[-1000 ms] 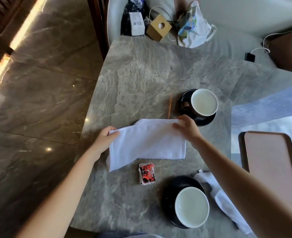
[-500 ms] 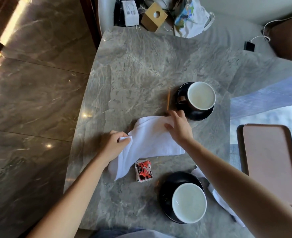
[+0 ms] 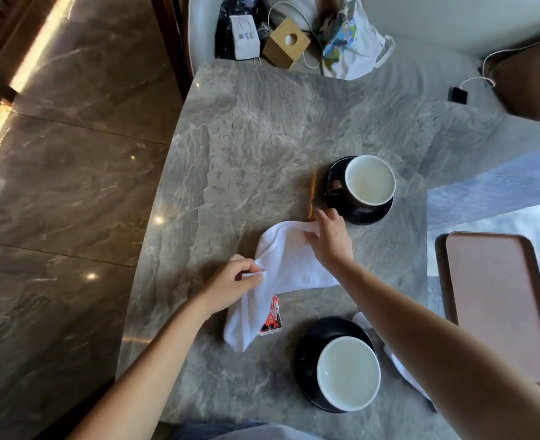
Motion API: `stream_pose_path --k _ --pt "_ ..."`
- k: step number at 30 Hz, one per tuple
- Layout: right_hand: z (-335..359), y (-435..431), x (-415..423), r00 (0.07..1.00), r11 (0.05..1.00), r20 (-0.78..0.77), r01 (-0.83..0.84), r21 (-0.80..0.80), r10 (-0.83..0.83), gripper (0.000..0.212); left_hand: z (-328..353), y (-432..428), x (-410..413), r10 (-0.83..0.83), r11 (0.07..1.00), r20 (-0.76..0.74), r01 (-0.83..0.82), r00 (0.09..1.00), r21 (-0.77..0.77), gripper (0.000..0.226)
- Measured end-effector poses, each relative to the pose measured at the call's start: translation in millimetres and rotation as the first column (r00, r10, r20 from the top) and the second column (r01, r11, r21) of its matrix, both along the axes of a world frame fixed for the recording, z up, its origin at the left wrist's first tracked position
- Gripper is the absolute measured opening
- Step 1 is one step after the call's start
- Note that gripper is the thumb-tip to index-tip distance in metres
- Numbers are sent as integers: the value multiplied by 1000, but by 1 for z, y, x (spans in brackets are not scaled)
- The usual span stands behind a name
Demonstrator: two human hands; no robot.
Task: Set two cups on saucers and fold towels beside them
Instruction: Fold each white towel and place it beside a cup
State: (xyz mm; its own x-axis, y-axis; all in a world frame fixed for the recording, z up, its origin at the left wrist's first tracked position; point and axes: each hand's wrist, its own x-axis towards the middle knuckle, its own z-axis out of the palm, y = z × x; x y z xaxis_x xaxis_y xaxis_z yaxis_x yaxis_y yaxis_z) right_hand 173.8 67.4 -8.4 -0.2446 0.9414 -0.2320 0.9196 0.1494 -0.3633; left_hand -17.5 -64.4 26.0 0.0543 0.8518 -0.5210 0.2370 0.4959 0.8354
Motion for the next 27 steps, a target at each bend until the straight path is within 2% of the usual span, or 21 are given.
stream_pose_path --k 2,5,8,10,13,16,19,22,25,27 --pt "1 0 0 1000 1000 7 3 -12 -3 27 3 -3 -8 60 998 37 -60 998 -10 9" --pt "2 1 -1 1000 1000 -1 7 -21 -7 26 8 -10 -29 162 985 114 -153 980 -78 17" --pt "3 3 2 998 998 -52 37 -57 -40 25 6 -14 -54 301 946 79 -287 950 -148 15" --pt "5 4 4 992 993 -108 47 -106 -59 27 4 -12 -68 312 939 56 -298 949 -171 14" --pt "9 6 11 974 986 -213 41 -164 -76 24 -1 -5 -82 267 957 -6 -266 964 -113 16" --pt "18 6 18 907 964 -382 81 -254 -177 11 -3 4 -90 438 899 -78 -437 895 33 23" --pt "27 3 25 780 910 -537 95 -404 -320 13 -3 10 -90 564 820 -101 -541 820 186 29" --pt "32 2 29 717 846 -558 84 -527 -419 11 -4 18 -89 553 822 -119 -517 825 238 30" --pt "32 7 32 743 849 -526 107 -518 -414 23 -7 29 -96 532 840 -130 -501 837 210 25" --pt "32 10 33 759 836 -491 126 -534 -428 21 -9 37 -103 504 862 -110 -491 857 124 22"
